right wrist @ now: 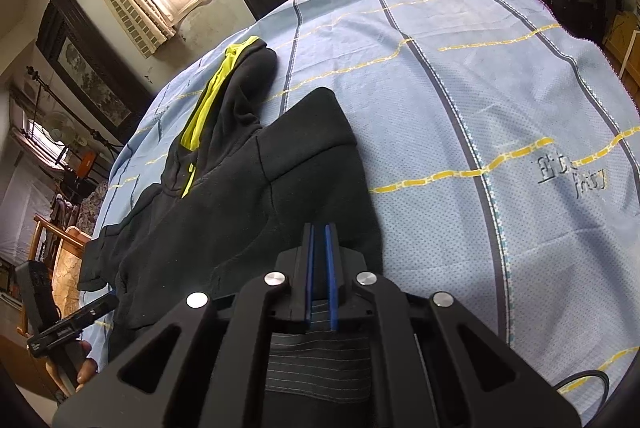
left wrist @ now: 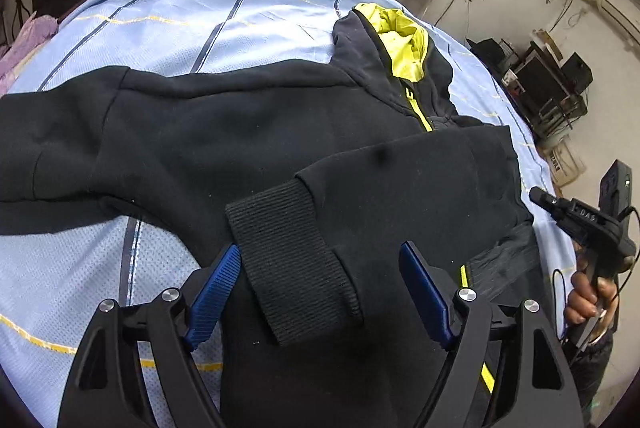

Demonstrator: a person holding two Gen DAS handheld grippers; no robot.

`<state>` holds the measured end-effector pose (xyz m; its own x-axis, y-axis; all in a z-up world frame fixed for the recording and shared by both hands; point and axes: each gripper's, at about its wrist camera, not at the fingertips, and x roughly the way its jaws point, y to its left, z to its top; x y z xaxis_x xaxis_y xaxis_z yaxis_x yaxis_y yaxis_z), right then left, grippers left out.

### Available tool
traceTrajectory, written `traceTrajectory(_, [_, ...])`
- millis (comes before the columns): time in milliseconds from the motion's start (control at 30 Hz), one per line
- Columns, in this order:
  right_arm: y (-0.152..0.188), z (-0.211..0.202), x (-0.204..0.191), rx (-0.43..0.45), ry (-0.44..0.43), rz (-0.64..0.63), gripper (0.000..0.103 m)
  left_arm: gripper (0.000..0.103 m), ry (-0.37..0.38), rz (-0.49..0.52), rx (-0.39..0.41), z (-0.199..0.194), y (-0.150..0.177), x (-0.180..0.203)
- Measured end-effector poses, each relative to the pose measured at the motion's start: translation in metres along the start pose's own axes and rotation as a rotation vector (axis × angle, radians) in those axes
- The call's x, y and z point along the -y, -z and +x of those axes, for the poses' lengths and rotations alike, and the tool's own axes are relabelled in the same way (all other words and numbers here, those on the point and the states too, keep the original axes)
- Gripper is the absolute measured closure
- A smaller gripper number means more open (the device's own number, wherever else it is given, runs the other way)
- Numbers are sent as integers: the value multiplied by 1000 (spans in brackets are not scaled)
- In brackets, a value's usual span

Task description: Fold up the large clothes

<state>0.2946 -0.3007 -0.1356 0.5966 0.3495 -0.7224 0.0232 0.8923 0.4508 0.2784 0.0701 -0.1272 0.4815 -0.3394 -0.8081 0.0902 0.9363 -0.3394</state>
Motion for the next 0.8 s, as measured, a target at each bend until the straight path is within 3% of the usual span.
traceTrajectory(67, [1, 1, -2, -1, -12, -5, 96, 40, -28, 4, 16, 1, -3, 0])
traceTrajectory(100, [0, 1, -3, 1, -20, -9, 96, 65, -58, 15, 18, 5, -7, 1])
traceTrajectory(133, [0, 2, -4, 4, -29, -14, 96, 81, -60, 16, 14, 7, -9, 1])
traceTrajectory(233, [1, 3, -9, 15, -45, -32, 96, 87, -59, -3, 34, 11, -24, -1])
traceTrajectory(467, [-2, 13, -26, 35, -22, -100, 96, 88, -142, 78, 178, 6, -74, 24])
traceTrajectory(533, [-2, 26, -23, -8, 61, -97, 96, 88, -168, 76, 130, 23, -76, 23])
traceTrajectory(600, [-3, 38, -11, -47, 84, -53, 103, 85, -192, 57, 62, 45, -71, 14])
traceTrajectory(733, [-8, 38, -4, -60, 56, -20, 103, 75, -140, 5, 74, 41, -66, -1])
traceTrajectory(800, [-7, 33, -10, -22, 64, -41, 103, 63, -135, -32, 103, 27, -64, -5])
